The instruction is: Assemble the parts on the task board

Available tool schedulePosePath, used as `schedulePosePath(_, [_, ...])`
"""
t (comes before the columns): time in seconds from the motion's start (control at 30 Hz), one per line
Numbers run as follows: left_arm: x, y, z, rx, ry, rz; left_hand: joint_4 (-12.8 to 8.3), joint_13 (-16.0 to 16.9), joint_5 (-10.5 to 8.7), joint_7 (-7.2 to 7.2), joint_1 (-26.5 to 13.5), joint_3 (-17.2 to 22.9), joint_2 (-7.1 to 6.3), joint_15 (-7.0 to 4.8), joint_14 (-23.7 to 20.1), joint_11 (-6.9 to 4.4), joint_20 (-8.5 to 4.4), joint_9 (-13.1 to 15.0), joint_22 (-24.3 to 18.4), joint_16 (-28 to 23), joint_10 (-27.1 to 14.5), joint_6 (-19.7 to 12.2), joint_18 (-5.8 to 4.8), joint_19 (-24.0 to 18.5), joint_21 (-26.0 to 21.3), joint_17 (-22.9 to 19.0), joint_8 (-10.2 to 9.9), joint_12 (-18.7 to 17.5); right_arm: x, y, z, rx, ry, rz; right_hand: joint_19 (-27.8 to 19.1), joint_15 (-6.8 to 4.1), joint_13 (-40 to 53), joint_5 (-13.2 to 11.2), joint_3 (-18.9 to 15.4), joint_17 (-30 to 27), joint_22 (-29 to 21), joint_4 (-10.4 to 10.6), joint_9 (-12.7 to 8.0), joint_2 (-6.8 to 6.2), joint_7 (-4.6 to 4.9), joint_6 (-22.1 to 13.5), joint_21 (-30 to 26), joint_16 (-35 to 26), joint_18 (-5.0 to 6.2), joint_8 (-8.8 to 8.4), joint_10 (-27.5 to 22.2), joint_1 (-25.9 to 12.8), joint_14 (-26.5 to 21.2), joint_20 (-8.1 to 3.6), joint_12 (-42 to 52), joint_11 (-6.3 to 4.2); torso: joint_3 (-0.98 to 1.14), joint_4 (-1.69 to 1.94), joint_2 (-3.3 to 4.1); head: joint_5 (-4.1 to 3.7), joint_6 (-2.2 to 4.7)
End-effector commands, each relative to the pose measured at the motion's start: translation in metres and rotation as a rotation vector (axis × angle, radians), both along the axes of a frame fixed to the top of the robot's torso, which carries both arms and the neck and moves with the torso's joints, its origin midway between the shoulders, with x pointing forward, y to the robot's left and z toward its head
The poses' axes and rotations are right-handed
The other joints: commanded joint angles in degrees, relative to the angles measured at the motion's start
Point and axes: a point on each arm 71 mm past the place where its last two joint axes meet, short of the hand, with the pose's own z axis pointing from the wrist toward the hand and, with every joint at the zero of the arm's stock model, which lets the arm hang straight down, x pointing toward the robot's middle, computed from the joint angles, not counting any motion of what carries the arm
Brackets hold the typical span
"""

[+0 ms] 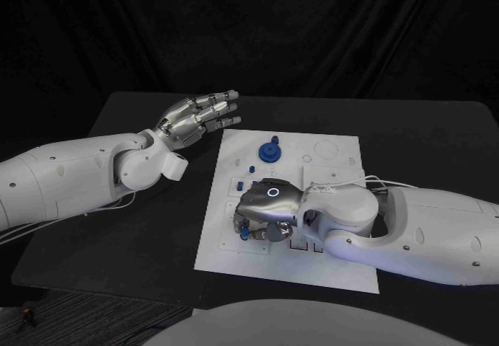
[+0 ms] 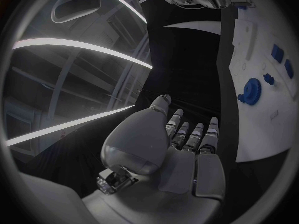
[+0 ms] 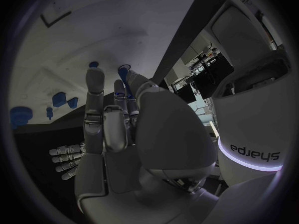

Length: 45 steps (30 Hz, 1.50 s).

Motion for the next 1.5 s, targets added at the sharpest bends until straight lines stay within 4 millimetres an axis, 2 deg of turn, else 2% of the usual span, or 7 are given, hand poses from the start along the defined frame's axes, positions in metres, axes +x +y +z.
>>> schedulePosePath(0.03, [-0.0006, -0.0013, -0.0003, -0.012, 0.007, -0.014, 0.1, 0.1, 0.25, 0.41, -0.3, 0.4, 0.39, 0.11, 0.0, 0.35, 0.01, 0.0, 0.0, 0.2, 0.1, -0.1, -1.03, 0.3, 0.0, 0.1, 0.2, 0.3, -0.0012, -0.0004, -0.0027, -0.020, 0.024, -0.007, -0.2, 0.42, 0.1, 0.2, 0.3, -0.1, 1.7, 0.0, 2.6, 0.39, 0.28, 0.8, -0.2, -0.2, -0.29, 0.04, 0.5, -0.4, 2.0, 0.34, -0.3, 0.03, -0.01, 0.01, 0.01, 0.16, -0.01])
schedulePosePath(0.53, [-0.0002, -0.0007, -0.0014, -0.006, 0.015, -0.016, 0.0, 0.1, 0.24, 0.44, -0.3, 0.4, 0.37, 0.11, 0.0, 0.39, 0.01, 0.0, -0.1, 0.2, 0.2, -0.2, -1.04, 0.3, 0.0, 0.1, 0.2, 0.3, -0.0002, 0.0003, -0.0069, -0.025, 0.038, -0.016, -0.3, 0.44, 0.1, 0.0, 0.4, -0.2, 1.7, -0.1, 2.5, 0.29, 0.31, 0.6, -0.7, -0.2, -0.23, -0.26, 0.4, -0.5, 2.0, 0.35, -0.5, 0.06, 0.00, 0.01, 0.01, 0.15, -0.01])
schedulePosePath(0.87, [-0.0004, 0.0003, -0.0017, -0.004, 0.017, -0.014, 0.0, 0.1, 0.24, 0.47, -0.4, 0.5, 0.35, 0.11, 0.0, 0.43, 0.01, 0.0, 0.0, 0.2, 0.2, -0.2, -1.05, 0.3, 0.0, 0.1, 0.2, 0.3, 0.0043, -0.0006, -0.0099, -0.016, 0.034, -0.033, -0.9, 1.35, 0.1, -0.2, 1.1, -0.5, 1.6, -0.5, 1.4, -0.40, 1.49, -2.5, -2.7, -0.4, -0.24, -2.64, -2.9, -1.2, 1.7, 0.87, -1.4, 1.27, -0.02, 0.01, 0.01, 0.29, -0.01])
schedulePosePath(1.0, [-0.0005, 0.0006, -0.0017, -0.003, 0.017, -0.014, 0.0, 0.1, 0.24, 0.49, -0.4, 0.5, 0.34, 0.12, 0.1, 0.45, 0.02, 0.0, 0.0, 0.3, 0.1, -0.2, -1.06, 0.3, 0.0, 0.1, 0.2, 0.3, 0.0048, -0.0006, -0.0104, -0.013, 0.033, -0.034, -1.5, 2.64, 0.1, -0.5, 1.1, -0.8, 1.2, -0.7, 0.0, -1.44, 3.00, -7.1, -5.1, -0.5, -0.27, -4.97, -8.4, -2.0, 1.3, 1.61, -1.3, 2.77, -0.02, 0.02, 0.01, 0.23, -0.01])
schedulePosePath(1.07, [-0.0005, 0.0007, -0.0017, -0.003, 0.018, -0.013, 0.0, 0.1, 0.24, 0.49, -0.4, 0.5, 0.34, 0.12, 0.1, 0.45, 0.02, 0.0, 0.0, 0.3, 0.1, -0.2, -1.06, 0.3, 0.0, 0.1, 0.2, 0.3, 0.0048, -0.0006, -0.0106, -0.012, 0.034, -0.033, -1.7, 2.97, 0.2, -0.8, 0.7, -0.9, 1.0, -1.1, -1.2, -1.85, 2.30, -11.5, -6.0, -0.5, -0.20, -4.94, -10.5, -2.2, 1.1, 1.96, -0.8, 3.21, -0.01, 0.02, 0.02, 0.20, -0.01])
schedulePosePath(1.27, [-0.0006, 0.0010, -0.0018, -0.003, 0.018, -0.013, 0.0, 0.1, 0.24, 0.51, -0.5, 0.5, 0.33, 0.14, 0.1, 0.46, 0.02, 0.0, 0.0, 0.3, 0.2, -0.3, -1.06, 0.4, 0.0, 0.1, 0.1, 0.4, 0.0045, -0.0009, -0.0103, -0.005, 0.033, -0.027, -2.2, 3.62, 0.3, -2.1, -1.7, -1.6, 0.8, -2.0, -2.8, -1.77, 1.42, -17.1, -6.5, -0.7, -0.15, -4.83, -15.8, -2.6, 0.5, 2.60, 0.1, 3.94, -0.03, 0.01, 0.00, 0.18, -0.01])
schedulePosePath(1.5, [-0.0008, 0.0015, -0.0019, -0.001, 0.020, -0.013, 0.0, 0.1, 0.24, 0.54, -0.5, 0.6, 0.31, 0.15, 0.1, 0.49, 0.02, 0.0, 0.0, 0.3, 0.2, -0.2, -1.07, 0.4, 0.0, 0.1, 0.2, 0.4, 0.0045, -0.0048, -0.0085, 0.020, 0.027, -0.022, -2.7, 3.35, 0.2, -4.1, -5.5, -2.5, 0.5, -1.1, -4.8, -1.97, 0.23, -25.0, -7.1, -1.1, 0.21, -5.12, -22.0, -2.5, -0.3, 2.86, 1.2, 4.35, 0.00, 0.01, 0.01, -0.21, -0.01])
